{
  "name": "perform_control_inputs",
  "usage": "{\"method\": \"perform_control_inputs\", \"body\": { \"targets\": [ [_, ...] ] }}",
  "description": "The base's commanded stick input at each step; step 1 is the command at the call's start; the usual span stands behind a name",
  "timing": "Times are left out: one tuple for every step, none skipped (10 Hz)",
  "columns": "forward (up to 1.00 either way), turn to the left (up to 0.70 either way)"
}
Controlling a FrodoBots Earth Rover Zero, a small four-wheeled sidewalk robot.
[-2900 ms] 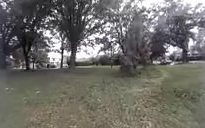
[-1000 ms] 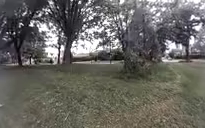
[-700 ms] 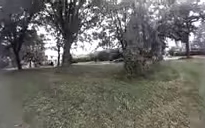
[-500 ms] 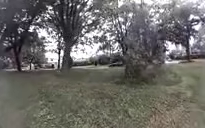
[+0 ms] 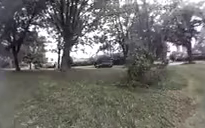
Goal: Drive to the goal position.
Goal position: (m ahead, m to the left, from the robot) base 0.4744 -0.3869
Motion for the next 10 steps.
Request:
{"method": "perform_control_inputs", "body": {
  "targets": [
    [0.50,0.38],
    [0.50,0.50],
    [0.50,0.50],
    [0.50,0.50],
    [0.50,0.50],
    [0.50,0.50],
    [0.50,0.50],
    [0.50,0.50],
    [0.50,0.47],
    [0.50,0.22]
  ]
}}
